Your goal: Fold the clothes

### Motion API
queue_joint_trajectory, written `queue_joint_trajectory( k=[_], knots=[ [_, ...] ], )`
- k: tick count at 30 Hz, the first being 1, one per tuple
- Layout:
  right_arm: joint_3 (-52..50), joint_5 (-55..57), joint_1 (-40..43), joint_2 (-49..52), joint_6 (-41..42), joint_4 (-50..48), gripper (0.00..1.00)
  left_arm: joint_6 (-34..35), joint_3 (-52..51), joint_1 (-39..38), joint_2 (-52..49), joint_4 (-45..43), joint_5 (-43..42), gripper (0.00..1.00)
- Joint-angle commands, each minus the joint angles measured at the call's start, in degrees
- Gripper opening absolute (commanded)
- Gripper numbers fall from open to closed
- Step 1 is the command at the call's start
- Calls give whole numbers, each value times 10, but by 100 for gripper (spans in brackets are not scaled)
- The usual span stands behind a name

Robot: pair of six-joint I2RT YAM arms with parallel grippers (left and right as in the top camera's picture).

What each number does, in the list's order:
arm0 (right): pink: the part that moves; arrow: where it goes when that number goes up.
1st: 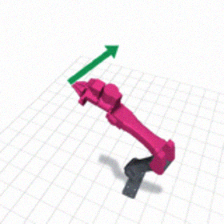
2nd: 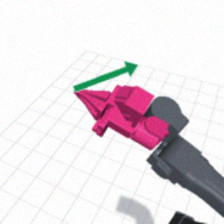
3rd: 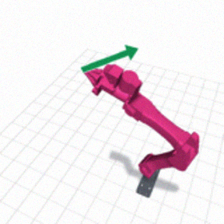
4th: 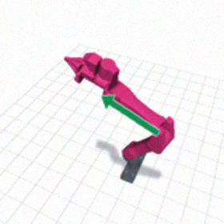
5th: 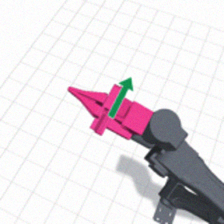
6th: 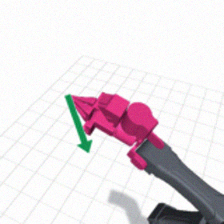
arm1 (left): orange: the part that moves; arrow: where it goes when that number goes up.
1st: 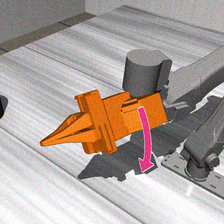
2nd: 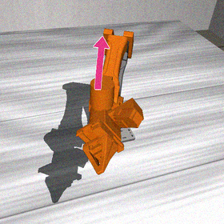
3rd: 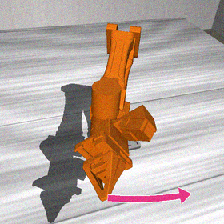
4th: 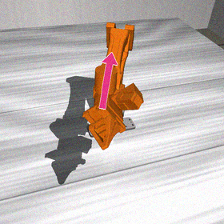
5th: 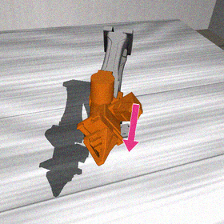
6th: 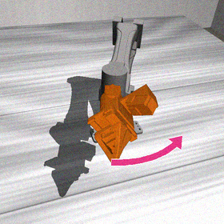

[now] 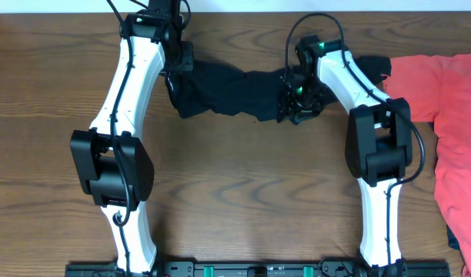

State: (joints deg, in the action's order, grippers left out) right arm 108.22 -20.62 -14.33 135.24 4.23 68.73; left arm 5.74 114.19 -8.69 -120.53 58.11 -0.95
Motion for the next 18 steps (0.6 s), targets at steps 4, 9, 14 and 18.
queue_joint_trajectory(
  k=[4,9,14,18],
  knots=[
    [-40,-8,-6,1,4,-24,59,-8,3,3,7,1,1,6],
    [-40,-7,-2,1,22,-41,50,-8,3,3,7,1,1,6],
    [-40,23,19,1,65,-68,39,-8,3,3,7,1,1,6],
    [-40,24,43,1,65,-82,33,-8,3,3,7,1,1,6]
  ],
)
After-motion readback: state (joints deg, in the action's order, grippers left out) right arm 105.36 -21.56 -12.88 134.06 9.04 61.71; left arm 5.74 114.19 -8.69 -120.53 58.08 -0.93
